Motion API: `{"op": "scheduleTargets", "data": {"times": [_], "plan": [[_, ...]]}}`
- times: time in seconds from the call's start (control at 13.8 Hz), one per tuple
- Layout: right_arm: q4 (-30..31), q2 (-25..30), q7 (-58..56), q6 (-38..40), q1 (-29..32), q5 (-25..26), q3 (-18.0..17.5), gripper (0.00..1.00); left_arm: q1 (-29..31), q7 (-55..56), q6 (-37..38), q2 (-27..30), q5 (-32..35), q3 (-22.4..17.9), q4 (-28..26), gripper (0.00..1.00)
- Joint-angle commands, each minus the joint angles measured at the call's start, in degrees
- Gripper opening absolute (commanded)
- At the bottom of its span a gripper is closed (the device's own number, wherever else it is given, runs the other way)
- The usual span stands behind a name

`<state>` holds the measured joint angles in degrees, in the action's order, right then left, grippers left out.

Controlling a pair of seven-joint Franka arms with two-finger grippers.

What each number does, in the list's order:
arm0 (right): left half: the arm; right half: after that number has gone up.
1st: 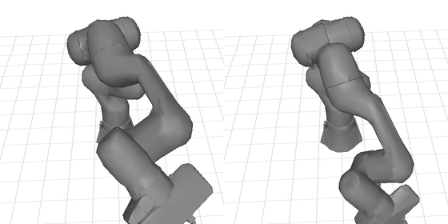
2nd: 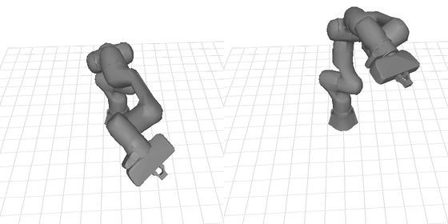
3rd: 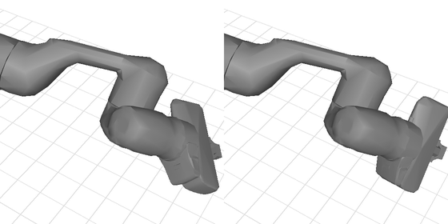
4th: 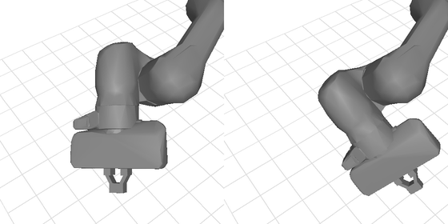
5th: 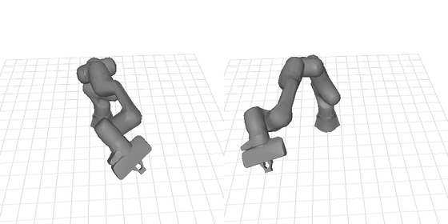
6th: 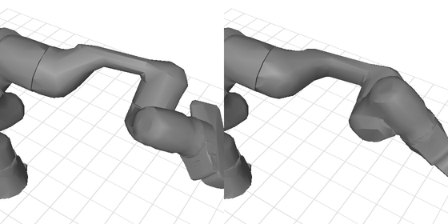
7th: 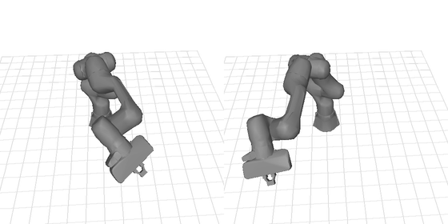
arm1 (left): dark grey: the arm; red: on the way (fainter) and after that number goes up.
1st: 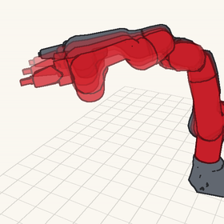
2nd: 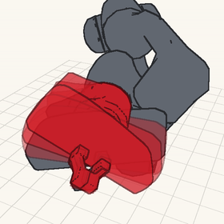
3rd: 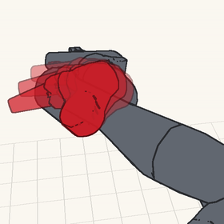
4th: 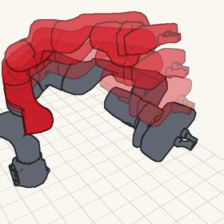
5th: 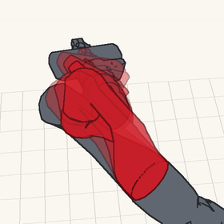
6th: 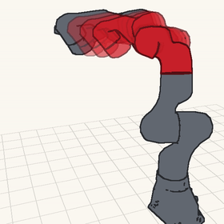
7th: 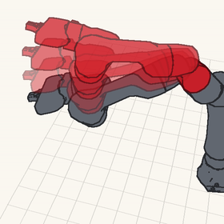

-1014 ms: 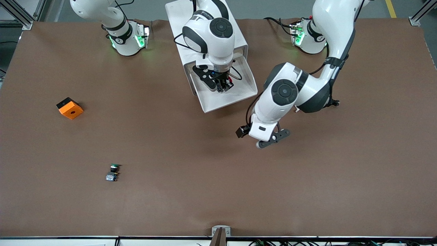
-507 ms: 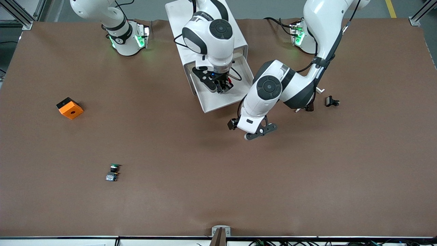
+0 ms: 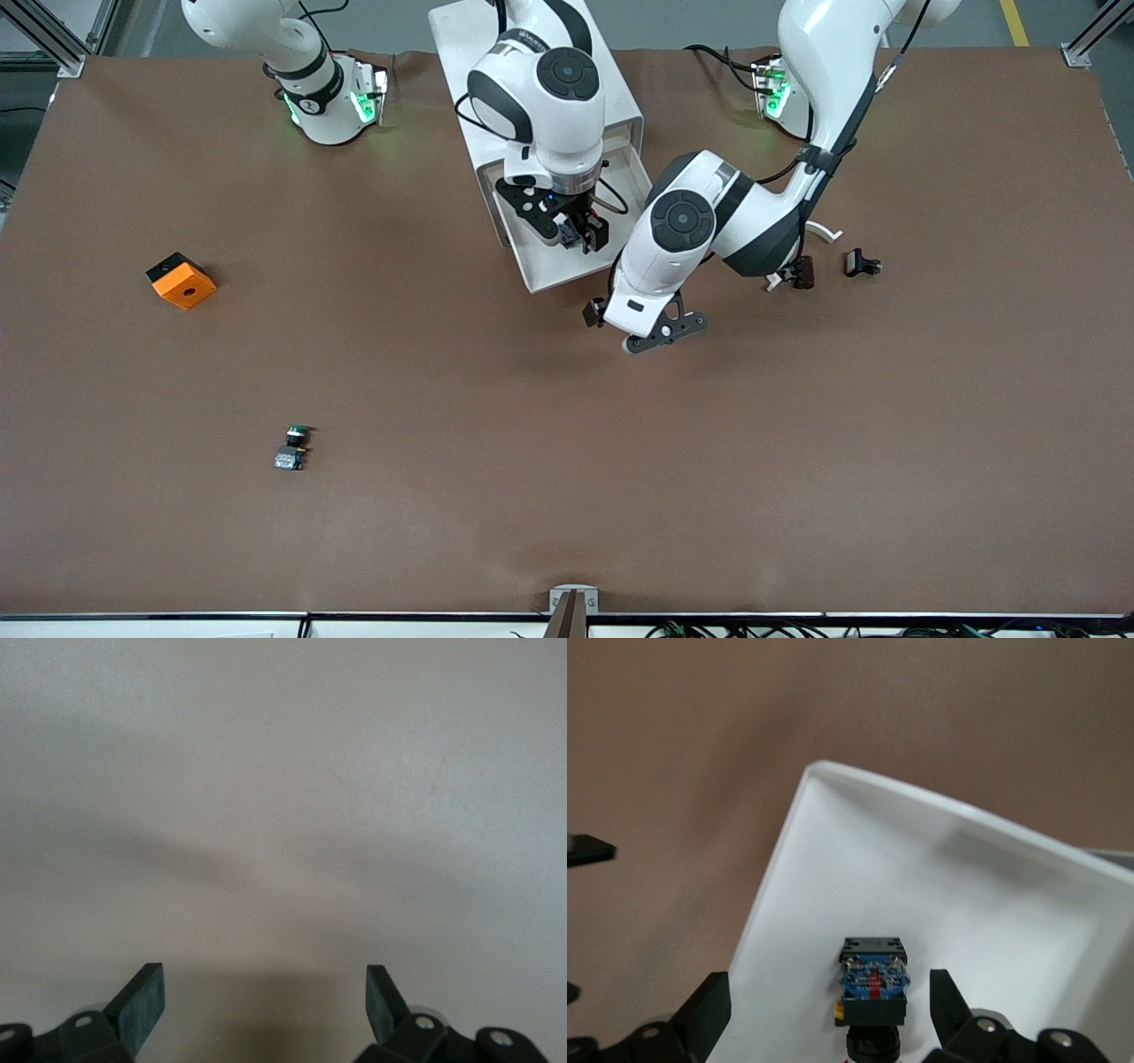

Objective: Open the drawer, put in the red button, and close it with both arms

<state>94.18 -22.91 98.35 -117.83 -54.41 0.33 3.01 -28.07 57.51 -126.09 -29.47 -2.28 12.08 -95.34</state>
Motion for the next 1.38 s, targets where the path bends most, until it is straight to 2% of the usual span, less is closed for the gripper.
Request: {"op": "scheduleTargets", "data": {"times": [0.0, 0.22, 0.43, 0.72, 1.09, 1.3], "plan": [[-4.16, 3.04, -7.79, 8.28, 3.07, 0.02, -0.46, 1.0, -0.23, 0.68, -0.65, 2.05, 1.4, 1.54, -2.82, 1.0], [-7.16, 6.9, -21.22, 16.9, 6.58, -0.16, -0.38, 1.0, -0.14, 0.85, -0.56, 2.22, 1.31, 3.47, -4.5, 1.0], [-7.6, 10.59, -35.46, 22.27, 11.32, -0.16, -0.29, 1.0, -0.58, 1.03, -0.56, 2.14, 1.31, 4.52, -5.29, 1.0], [-7.6, 14.12, -55.5, 27.29, 22.12, -0.16, -0.29, 1.0, -0.94, 1.29, -0.39, 2.57, 1.31, 6.8, -6.08, 1.0], [-7.52, 15.17, -74.14, 31.69, 34.17, -0.07, -0.29, 1.0, -0.85, 1.47, -0.3, 2.66, 1.23, 10.67, -7.14, 1.0], [-7.52, 15.61, -89.25, 33.0, 43.66, -0.07, -0.29, 1.0, -1.02, 1.56, -0.3, 2.57, 1.23, 12.43, -7.84, 1.0]]}}
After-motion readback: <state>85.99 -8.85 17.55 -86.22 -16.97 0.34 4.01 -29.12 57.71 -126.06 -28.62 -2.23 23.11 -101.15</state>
